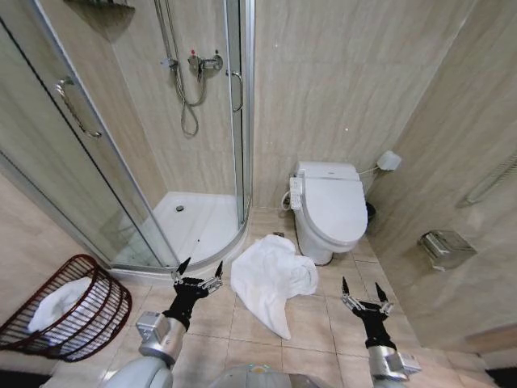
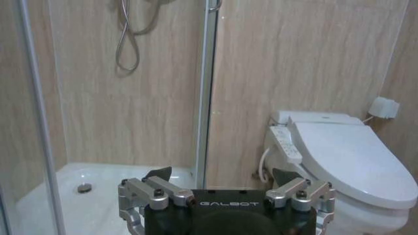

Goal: Discard the used towel into the hamper.

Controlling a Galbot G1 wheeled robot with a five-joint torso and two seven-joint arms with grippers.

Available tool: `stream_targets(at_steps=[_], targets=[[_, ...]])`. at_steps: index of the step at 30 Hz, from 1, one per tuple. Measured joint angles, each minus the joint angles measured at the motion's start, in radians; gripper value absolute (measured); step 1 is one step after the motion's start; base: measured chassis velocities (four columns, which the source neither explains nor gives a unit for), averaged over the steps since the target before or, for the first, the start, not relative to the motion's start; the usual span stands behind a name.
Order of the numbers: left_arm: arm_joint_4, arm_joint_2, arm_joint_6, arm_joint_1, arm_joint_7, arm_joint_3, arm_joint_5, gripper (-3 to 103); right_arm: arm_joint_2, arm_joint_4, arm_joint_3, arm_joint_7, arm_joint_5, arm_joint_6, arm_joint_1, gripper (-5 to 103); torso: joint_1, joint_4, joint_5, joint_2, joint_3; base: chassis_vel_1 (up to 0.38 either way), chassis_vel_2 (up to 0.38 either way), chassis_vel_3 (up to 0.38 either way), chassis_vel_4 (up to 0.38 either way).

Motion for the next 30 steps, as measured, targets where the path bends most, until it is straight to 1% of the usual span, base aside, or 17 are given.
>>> stream_targets(at_steps=[4, 11, 14, 19, 22, 27, 30], targets=[[0.000, 0.000, 0.000, 0.000, 0.000, 0.000, 0.000, 100, -0.010, -0.010, -0.001, 0.003, 0.002, 0.002, 0.008, 100, -0.007, 0.0000, 0.0000, -0.016, -0.008, 0.000, 0.000, 0.000, 0.000], [0.000, 0.000, 0.000, 0.000, 0.000, 0.000, 0.000, 100, -0.004, -0.029, -0.012, 0.003, 0.002, 0.002, 0.018, 100, -0.017, 0.0000, 0.0000, -0.040, -0.022, 0.000, 0.000, 0.000, 0.000], [0.000, 0.000, 0.000, 0.000, 0.000, 0.000, 0.000, 100, -0.001, -0.045, -0.014, 0.001, 0.000, 0.002, 0.026, 100, -0.025, 0.0000, 0.0000, -0.058, -0.033, 0.000, 0.000, 0.000, 0.000], [0.000, 0.000, 0.000, 0.000, 0.000, 0.000, 0.000, 100, -0.007, -0.054, -0.013, -0.006, 0.001, -0.005, 0.037, 100, -0.032, 0.0000, -0.0001, -0.074, -0.042, 0.000, 0.000, 0.000, 0.000], [0.000, 0.000, 0.000, 0.000, 0.000, 0.000, 0.000, 100, -0.012, -0.068, -0.015, -0.010, 0.002, -0.006, 0.051, 100, -0.040, 0.0000, 0.0000, -0.093, -0.053, 0.000, 0.000, 0.000, 0.000], [0.000, 0.000, 0.000, 0.000, 0.000, 0.000, 0.000, 100, -0.017, -0.082, -0.021, -0.014, 0.004, -0.005, 0.060, 100, -0.046, 0.0000, 0.0000, -0.107, -0.061, 0.000, 0.000, 0.000, 0.000], [0.000, 0.000, 0.000, 0.000, 0.000, 0.000, 0.000, 100, -0.017, -0.093, -0.027, -0.015, 0.007, -0.003, 0.068, 100, -0.053, 0.0000, 0.0000, -0.125, -0.071, 0.000, 0.000, 0.000, 0.000]])
